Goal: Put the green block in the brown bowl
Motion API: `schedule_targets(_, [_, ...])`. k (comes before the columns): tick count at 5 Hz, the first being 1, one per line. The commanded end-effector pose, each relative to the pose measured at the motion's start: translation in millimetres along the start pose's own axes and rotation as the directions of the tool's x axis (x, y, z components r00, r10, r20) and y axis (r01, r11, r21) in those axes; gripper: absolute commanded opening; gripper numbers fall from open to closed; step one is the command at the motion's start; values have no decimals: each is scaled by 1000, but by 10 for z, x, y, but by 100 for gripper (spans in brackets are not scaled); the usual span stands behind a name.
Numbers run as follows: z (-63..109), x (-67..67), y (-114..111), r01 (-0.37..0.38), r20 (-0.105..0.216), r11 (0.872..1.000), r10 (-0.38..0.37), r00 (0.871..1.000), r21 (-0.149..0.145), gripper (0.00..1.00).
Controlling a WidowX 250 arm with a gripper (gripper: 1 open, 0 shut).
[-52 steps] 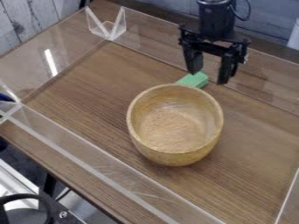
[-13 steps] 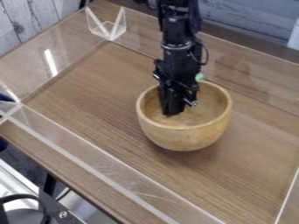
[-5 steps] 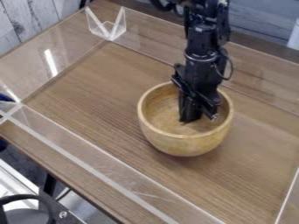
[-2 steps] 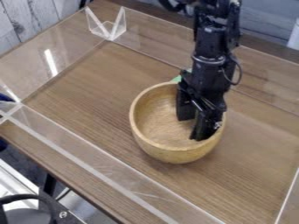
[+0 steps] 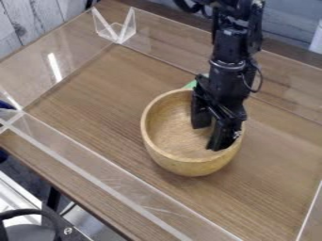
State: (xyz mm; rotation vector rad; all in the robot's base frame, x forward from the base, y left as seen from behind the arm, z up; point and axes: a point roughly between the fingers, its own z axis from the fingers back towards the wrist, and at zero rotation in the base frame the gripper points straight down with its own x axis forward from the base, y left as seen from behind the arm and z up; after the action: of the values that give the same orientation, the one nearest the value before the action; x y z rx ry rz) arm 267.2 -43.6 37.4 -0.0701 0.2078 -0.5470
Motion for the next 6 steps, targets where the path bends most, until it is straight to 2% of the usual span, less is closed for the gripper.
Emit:
schedule_targets(1, [375,102,-50,37,111,995,-48,993,94,100])
schedule_targets(2, [371,114,-85,88,104,987,-102,989,137,100])
schedule_targets(4, [380,81,-76,119,104,983,-134,985,137,100])
schedule_targets(5, [411,81,-73,104,126,983,-123,984,150,100])
schedule_targets(6, [549,27,-107,110,163,983,-134,977,149,100])
